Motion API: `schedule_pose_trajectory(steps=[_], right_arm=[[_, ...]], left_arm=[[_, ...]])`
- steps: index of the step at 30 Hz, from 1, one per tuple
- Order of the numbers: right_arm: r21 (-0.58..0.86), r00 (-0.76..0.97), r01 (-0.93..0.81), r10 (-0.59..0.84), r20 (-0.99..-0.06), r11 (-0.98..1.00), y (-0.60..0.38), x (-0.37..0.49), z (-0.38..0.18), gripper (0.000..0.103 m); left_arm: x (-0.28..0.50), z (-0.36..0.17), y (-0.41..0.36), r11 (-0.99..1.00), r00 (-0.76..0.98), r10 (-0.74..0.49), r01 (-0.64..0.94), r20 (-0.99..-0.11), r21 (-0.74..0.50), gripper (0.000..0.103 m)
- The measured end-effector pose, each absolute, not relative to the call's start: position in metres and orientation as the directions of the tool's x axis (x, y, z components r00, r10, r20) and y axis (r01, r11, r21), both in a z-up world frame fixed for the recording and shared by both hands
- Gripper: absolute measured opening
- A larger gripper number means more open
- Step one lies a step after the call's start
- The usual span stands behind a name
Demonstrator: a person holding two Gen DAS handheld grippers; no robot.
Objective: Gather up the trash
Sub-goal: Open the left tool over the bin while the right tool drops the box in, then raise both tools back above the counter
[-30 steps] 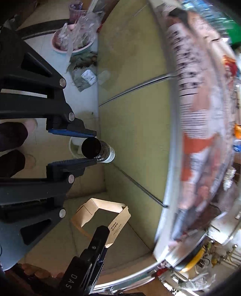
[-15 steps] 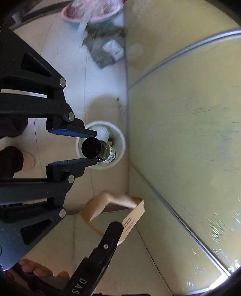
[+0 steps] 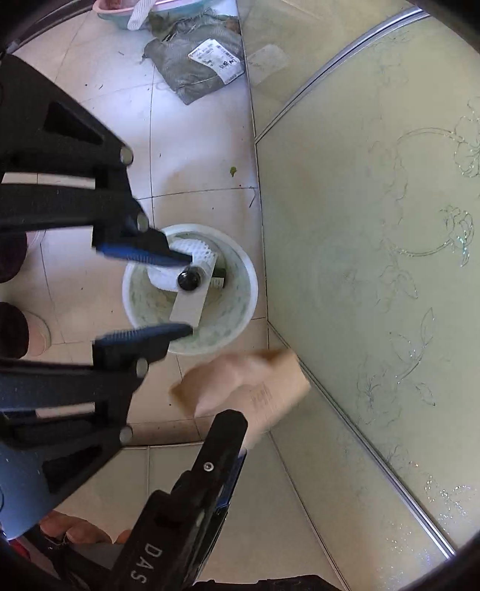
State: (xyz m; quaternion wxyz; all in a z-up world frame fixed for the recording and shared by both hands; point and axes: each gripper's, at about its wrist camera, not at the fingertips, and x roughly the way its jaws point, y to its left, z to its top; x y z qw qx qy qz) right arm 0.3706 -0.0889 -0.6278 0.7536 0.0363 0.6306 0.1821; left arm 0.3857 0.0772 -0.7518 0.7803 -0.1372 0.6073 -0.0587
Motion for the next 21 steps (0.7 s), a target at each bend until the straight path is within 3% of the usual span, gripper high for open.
schedule_pose_trajectory(steps=[5, 11, 21], right_arm=[[0.264, 0.118, -0.251, 0.300, -0.947, 0.931, -0.089, 0.371, -0.622, 0.048], [0.263, 0.101, -0.239, 0.294, -0.951, 0.935, -0.092, 0.362, -0.585, 0.048], [0.238, 0.172, -0.252, 0.286, -0.943, 0.938, -0.103, 0.337, -0.428, 0.048]], left_arm=[[0.385, -0.735, 0.081, 0.958, 0.248, -0.246, -0.088, -0.937, -0.275, 0.035], [0.373, -0.662, 0.082, 0.970, 0.265, -0.201, -0.079, -0.943, -0.229, 0.035], [0.344, -0.483, 0.089, 0.970, 0.353, -0.193, -0.073, -0.915, -0.233, 0.038]])
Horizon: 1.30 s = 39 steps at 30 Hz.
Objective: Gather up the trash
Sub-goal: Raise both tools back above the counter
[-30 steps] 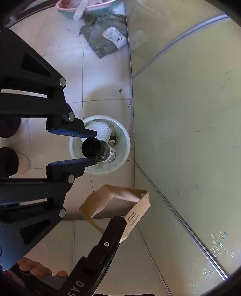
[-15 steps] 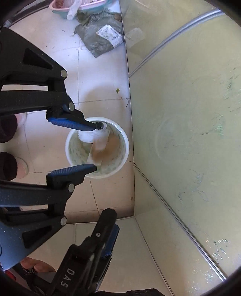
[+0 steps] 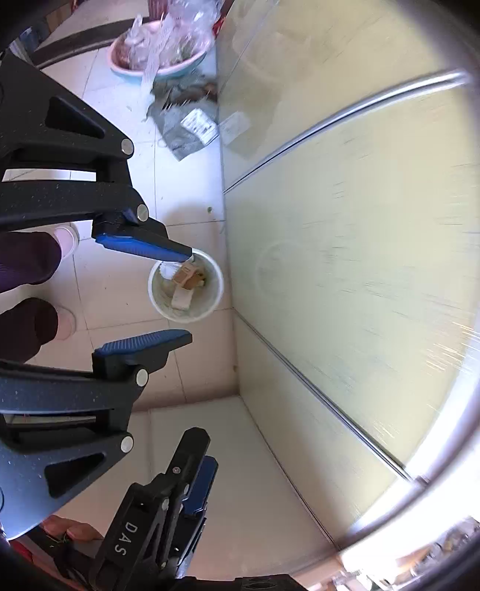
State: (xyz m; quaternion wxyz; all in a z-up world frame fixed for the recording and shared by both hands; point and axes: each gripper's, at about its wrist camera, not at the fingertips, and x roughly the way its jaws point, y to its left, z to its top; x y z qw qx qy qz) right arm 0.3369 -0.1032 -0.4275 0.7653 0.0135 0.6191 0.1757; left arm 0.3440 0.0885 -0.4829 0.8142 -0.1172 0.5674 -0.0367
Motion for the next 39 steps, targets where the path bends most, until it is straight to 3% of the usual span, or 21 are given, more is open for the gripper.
schedule_pose_trajectory(steps=[10, 21, 26, 28, 33, 39], right_arm=[[0.226, 0.331, -0.278, 0.314, -0.890, 0.933, -0.103, 0.305, -0.251, 0.049], [0.128, 0.614, -0.282, 0.281, -0.738, 0.951, -0.084, 0.266, -0.093, 0.060], [0.065, 0.737, -0.252, 0.235, -0.634, 0.966, -0.074, 0.254, -0.044, 0.072], [0.051, 0.774, -0.241, 0.224, -0.592, 0.969, -0.073, 0.252, -0.029, 0.078], [0.043, 0.837, -0.216, 0.208, -0.506, 0.975, -0.073, 0.254, -0.005, 0.097], [0.075, 0.861, -0.213, 0.223, -0.456, 0.974, -0.083, 0.276, 0.001, 0.101]], left_arm=[[0.305, -0.297, 0.102, 0.977, 0.512, -0.161, -0.041, -0.844, -0.211, 0.043], [0.270, -0.135, 0.131, 0.989, 0.732, -0.130, 0.045, -0.669, -0.143, 0.063], [0.260, -0.089, 0.139, 0.991, 0.822, -0.115, 0.055, -0.558, -0.123, 0.090], [0.258, -0.071, 0.143, 0.990, 0.853, -0.112, 0.050, -0.510, -0.133, 0.096], [0.265, -0.044, 0.147, 0.991, 0.886, -0.109, 0.059, -0.450, -0.124, 0.099], [0.298, -0.038, 0.142, 0.992, 0.895, -0.092, 0.044, -0.437, -0.117, 0.102]])
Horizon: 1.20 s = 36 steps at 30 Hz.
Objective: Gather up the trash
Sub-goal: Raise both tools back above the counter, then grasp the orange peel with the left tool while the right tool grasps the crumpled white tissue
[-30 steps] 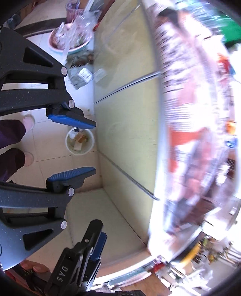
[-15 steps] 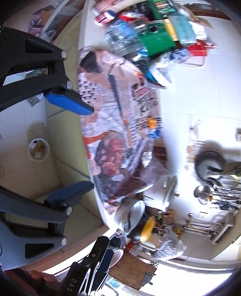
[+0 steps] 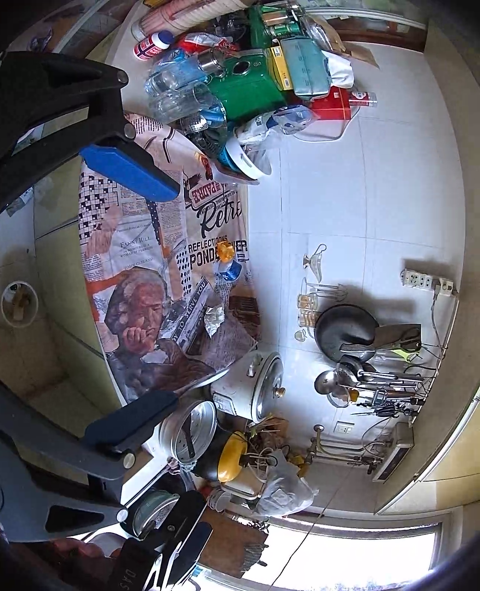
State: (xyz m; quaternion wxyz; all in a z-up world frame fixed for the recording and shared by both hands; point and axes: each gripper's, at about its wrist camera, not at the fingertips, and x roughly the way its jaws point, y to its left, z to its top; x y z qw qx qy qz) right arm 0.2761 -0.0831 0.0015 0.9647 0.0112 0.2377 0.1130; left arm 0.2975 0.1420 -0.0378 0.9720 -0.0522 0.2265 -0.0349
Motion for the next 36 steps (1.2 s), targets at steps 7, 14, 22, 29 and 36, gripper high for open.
schedule_pose_trajectory(steps=[7, 14, 22, 29, 36], right_arm=[[0.084, 0.847, -0.257, 0.266, -0.460, 0.963, -0.102, 0.341, -0.007, 0.101], [0.094, 0.787, -0.323, 0.322, -0.527, 0.942, -0.130, 0.431, -0.016, 0.101], [0.084, 0.726, -0.392, 0.364, -0.583, 0.916, -0.145, 0.514, -0.036, 0.100], [0.127, 0.668, -0.385, 0.371, -0.645, 0.914, -0.133, 0.569, -0.067, 0.098], [0.205, 0.594, -0.301, 0.351, -0.724, 0.931, -0.109, 0.620, -0.107, 0.088]], left_arm=[[0.368, -0.045, 0.124, 0.994, 0.889, -0.034, -0.019, -0.458, -0.111, 0.102], [0.449, -0.037, 0.102, 0.989, 0.881, 0.030, -0.094, -0.473, -0.113, 0.102], [0.517, -0.042, 0.103, 0.964, 0.861, 0.102, -0.209, -0.498, -0.164, 0.103], [0.569, -0.059, 0.130, 0.959, 0.828, 0.122, -0.240, -0.547, -0.148, 0.102], [0.641, -0.091, 0.184, 0.967, 0.790, 0.032, -0.179, -0.612, -0.180, 0.102]])
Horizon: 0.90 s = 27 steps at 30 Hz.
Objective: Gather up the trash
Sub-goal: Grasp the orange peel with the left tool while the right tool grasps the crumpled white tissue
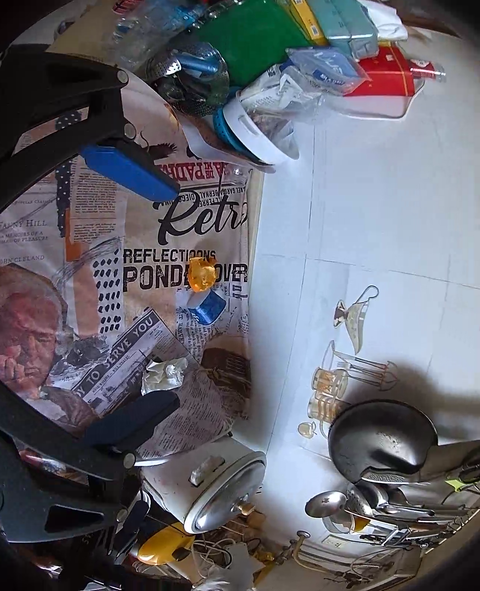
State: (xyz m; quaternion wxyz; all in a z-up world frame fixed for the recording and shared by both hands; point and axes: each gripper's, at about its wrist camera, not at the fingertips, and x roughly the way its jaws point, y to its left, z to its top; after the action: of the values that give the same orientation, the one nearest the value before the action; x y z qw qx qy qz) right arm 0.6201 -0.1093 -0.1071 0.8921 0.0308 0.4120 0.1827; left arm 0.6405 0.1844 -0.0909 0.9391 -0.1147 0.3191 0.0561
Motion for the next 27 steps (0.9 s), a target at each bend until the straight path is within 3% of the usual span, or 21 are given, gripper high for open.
schedule_pose_trajectory(steps=[4, 12, 22, 24, 27], right_arm=[[0.242, 0.571, -0.209, 0.320, -0.756, 0.947, -0.093, 0.647, -0.129, 0.086], [0.219, 0.509, -0.098, 0.238, -0.827, 0.971, -0.075, 0.696, -0.182, 0.070], [0.222, 0.435, 0.036, 0.184, -0.881, 0.974, -0.086, 0.722, -0.232, 0.055], [0.222, 0.426, 0.054, 0.179, -0.887, 0.973, -0.088, 0.723, -0.239, 0.052], [0.252, 0.423, 0.073, 0.199, -0.884, 0.965, -0.091, 0.726, -0.245, 0.052]], left_arm=[[0.693, -0.121, 0.220, 0.972, 0.735, -0.015, -0.149, -0.678, -0.182, 0.102], [0.798, -0.206, 0.246, 0.981, 0.614, -0.084, -0.088, -0.785, -0.174, 0.102], [0.877, -0.286, 0.236, 0.986, 0.528, -0.124, -0.032, -0.840, -0.166, 0.102], [0.884, -0.293, 0.232, 0.990, 0.525, -0.111, -0.016, -0.844, -0.140, 0.101], [0.891, -0.301, 0.228, 0.993, 0.523, -0.100, -0.002, -0.846, -0.118, 0.091]])
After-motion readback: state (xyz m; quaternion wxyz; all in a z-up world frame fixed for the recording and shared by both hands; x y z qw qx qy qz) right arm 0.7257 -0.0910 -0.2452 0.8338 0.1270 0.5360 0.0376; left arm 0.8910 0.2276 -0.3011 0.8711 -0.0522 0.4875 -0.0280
